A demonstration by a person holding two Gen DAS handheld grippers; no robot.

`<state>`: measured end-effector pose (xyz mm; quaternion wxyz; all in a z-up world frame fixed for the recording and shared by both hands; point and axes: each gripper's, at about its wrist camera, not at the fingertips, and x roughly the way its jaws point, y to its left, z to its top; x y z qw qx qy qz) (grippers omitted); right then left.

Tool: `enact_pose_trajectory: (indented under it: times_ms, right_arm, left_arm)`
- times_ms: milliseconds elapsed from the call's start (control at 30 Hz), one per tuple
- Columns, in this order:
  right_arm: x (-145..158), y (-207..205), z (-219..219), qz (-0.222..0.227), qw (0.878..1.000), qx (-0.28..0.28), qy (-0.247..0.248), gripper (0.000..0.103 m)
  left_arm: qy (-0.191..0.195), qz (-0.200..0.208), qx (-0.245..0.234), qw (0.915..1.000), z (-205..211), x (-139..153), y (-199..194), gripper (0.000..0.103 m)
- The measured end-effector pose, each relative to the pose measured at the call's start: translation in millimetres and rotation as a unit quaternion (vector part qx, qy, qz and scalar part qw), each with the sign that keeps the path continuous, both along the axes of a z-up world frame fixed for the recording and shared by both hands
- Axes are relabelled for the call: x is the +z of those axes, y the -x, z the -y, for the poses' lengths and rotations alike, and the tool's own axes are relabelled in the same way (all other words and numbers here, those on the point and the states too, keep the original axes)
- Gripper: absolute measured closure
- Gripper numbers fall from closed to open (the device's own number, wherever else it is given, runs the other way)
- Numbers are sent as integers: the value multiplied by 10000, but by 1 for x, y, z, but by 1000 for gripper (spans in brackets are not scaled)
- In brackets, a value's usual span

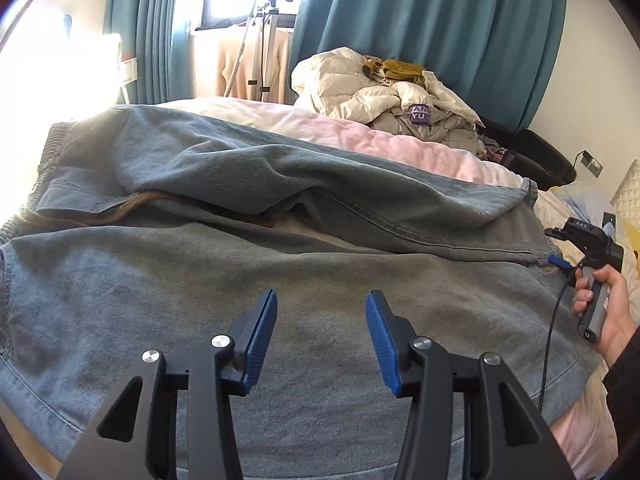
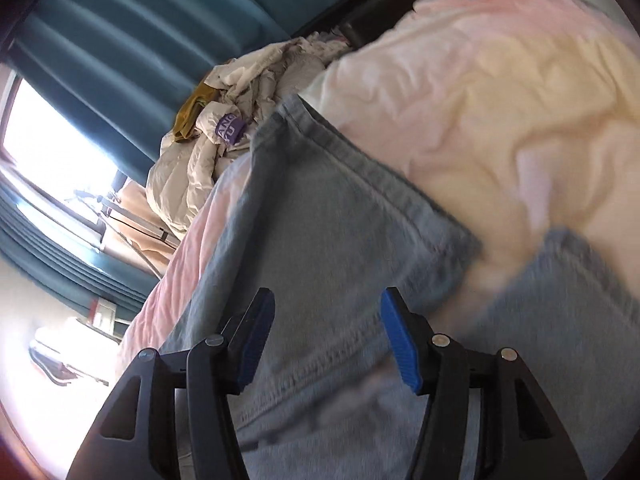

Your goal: Fold clothes

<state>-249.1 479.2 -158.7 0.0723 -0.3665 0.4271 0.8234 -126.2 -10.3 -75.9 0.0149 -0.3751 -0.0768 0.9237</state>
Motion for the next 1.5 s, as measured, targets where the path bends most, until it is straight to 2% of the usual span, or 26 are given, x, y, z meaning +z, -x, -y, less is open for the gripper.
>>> enact_pose_trajectory:
  times_ms: [67,133,300,333,367,433,467,533,633,800,900,933,1000,1167,1233,1333,1500]
  right_arm:
    - [-15,-10,7,109,9990,-18,436,47]
    - [-25,-9,15,282,9977,85,611,47]
    - [-29,14,21,481,9984,-11,284,47]
    - [-29,19,21,512,9984,-52,230,50]
    - [-27,24,22,614,9980,-102,61,55]
    - [-18,36,23,935,9946,-233,-384,87]
    - [-13,41,23,1012,9934,-287,-448,97]
    - [5,50,21,935,9937,-389,-481,100]
    - [51,69,24,889,9905,-400,-967,100]
    - [141,82,14,41,9885,-723,-1328,101]
    - [167,74,20,-464,9815,-596,-1758,101]
    - [163,73,22,-413,9794,-540,-1902,100]
    - [139,61,20,-163,9804,-533,-1890,100]
    - [32,3,-1,789,9875,-574,-1239,100]
    - [1,-14,-5,791,9913,-547,-901,100]
    - [-9,-26,-9,450,9952,-499,-718,99]
    - [9,-32,-11,414,9960,-281,-744,95]
  left_arm:
    - [21,-24,63,10000,3,3,-7,55]
    - [-60,-95,68,9999,6,7,-10,55]
    - [-62,-238,180,9995,12,10,-6,55]
    - [-89,-226,197,9995,13,8,-3,56]
    - [-109,-187,219,9995,15,5,0,55]
    - [-160,-88,256,9995,17,-1,6,55]
    - [-218,-41,252,9994,17,-3,8,55]
    - [-306,26,251,9992,19,-7,12,55]
    - [-384,-8,236,9990,22,-8,14,55]
    - [-514,-98,251,9983,27,-4,14,56]
    - [-547,-111,279,9980,29,-3,14,56]
    - [-559,-116,288,9980,29,-2,15,55]
    - [-580,-107,301,9978,29,-2,14,56]
    - [-576,-118,278,9979,30,-1,12,55]
    - [-551,-121,272,9980,29,-1,11,55]
    - [-523,-123,263,9982,28,0,11,56]
    - [-521,-43,255,9983,25,0,16,55]
